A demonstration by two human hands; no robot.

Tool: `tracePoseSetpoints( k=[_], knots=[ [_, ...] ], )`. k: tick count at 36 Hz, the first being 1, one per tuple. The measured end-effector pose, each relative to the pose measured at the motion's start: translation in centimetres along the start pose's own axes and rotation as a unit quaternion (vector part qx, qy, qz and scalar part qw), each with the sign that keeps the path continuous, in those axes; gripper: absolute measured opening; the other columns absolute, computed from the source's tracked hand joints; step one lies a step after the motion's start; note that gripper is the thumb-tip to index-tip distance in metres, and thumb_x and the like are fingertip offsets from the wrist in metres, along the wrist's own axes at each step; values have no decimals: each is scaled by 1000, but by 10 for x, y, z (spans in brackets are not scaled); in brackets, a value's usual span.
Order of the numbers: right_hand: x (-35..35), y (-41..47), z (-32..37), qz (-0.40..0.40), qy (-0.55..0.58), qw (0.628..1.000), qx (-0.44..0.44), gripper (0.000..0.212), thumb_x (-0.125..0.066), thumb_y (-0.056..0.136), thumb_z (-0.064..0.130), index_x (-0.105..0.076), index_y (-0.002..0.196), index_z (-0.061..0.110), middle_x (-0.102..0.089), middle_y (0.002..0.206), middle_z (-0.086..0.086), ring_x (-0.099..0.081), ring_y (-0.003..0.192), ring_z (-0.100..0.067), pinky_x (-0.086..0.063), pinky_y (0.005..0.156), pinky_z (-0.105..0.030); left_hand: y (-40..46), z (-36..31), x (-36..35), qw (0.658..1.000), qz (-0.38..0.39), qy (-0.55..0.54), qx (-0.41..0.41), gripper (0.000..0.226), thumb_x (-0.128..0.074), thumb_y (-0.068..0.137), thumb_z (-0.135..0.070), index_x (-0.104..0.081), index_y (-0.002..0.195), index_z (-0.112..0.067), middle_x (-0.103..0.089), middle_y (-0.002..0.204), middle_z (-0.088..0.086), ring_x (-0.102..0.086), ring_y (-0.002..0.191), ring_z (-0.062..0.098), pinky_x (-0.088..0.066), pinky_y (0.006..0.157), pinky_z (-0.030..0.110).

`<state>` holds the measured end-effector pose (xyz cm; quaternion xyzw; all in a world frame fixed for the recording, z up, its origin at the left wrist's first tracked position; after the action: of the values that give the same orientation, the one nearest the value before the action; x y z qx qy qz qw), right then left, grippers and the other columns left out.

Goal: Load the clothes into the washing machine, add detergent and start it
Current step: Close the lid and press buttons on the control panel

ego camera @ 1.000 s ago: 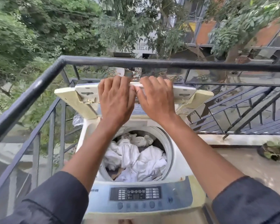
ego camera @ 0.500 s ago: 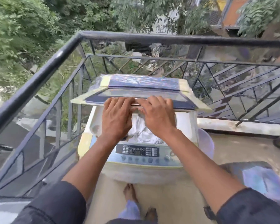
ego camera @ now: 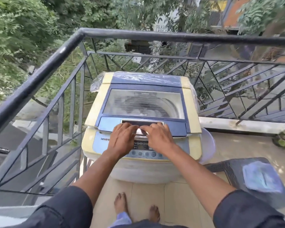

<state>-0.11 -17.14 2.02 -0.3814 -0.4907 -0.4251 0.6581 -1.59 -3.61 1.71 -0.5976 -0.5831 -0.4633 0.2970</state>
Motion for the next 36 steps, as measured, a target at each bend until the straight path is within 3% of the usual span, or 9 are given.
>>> tracePoseSetpoints(
  k=[4,8,13,20,26,28,31,34,36],
  knots=[
    [-14,-6,-2,8,19,1000,-6,41,-55,86,4,-48,112,34,-68,101,5,-62,101,-25,-42,90,-44,-3,5,-9,999,40,-34,12,41,-48,91,-17,-78,118,-16,-78,112,5,-70,105,35,-54,94,48],
    [-22,-13,-7,-29,58,998,-15,46,-52,77,-3,-58,108,31,-71,105,9,-63,105,-21,-38,92,-38,-9,5,-18,996,53,-64,-24,41,-54,79,-10,-78,111,-15,-78,109,2,-69,102,33,-55,95,47],
    [-31,-20,-15,-70,110,991,-42,52,-53,80,-7,-71,118,24,-69,133,5,-59,128,-17,-33,118,-35,-21,12,-28,995,29,-86,-38,40,-66,85,-6,-75,124,-15,-70,129,6,-60,125,30,-40,114,35],
    [-37,-19,-13,-40,124,988,-78,53,-46,87,-6,-68,126,23,-55,153,3,-41,148,-17,-18,128,-35,-24,25,-48,990,79,-113,-7,49,-56,90,-17,-70,136,-21,-62,146,5,-49,146,36,-35,124,56],
    [-42,-26,-9,-12,129,990,-61,47,-48,94,0,-62,135,21,-41,162,1,-29,155,-19,-11,129,-35,-22,24,-44,983,107,-146,11,49,-58,94,-44,-74,135,-22,-57,156,9,-42,153,35,-26,129,45],
    [-38,-34,-9,-24,123,990,-57,43,-54,93,3,-67,132,18,-45,160,-3,-34,151,-24,-21,126,-37,-17,19,-35,979,99,-180,18,46,-56,99,-52,-77,129,-25,-60,155,3,-45,151,26,-30,127,41],
    [-30,-53,-21,-96,135,982,-90,36,-63,85,5,-76,116,20,-61,141,-7,-50,135,-28,-44,111,-43,-8,5,-24,967,99,-235,9,34,-58,106,-46,-76,129,-28,-67,144,-9,-53,142,9,-43,119,40],
    [-30,-77,-39,-142,169,963,-153,35,-64,85,8,-76,113,24,-64,126,-2,-51,120,-23,-44,106,-34,1,-11,-21,944,127,-303,16,40,-51,104,-52,-78,123,-29,-76,123,-17,-67,118,0,-56,103,42],
    [-30,-91,-49,-150,182,954,-187,36,-64,86,7,-75,115,25,-62,113,2,-50,109,-20,-43,100,-29,6,-20,-27,910,166,-377,38,50,-48,103,-59,-80,122,-25,-80,116,-12,-72,112,2,-57,104,45]
  ],
)
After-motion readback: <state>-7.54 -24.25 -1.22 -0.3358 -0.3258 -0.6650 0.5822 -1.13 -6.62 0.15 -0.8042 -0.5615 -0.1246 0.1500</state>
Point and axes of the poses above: each hand's wrist, its own y-axis towards the middle knuckle, its own x-axis out of the back of the hand, z = x × y, the point moved 10 cm from there along y, towards the middle knuckle
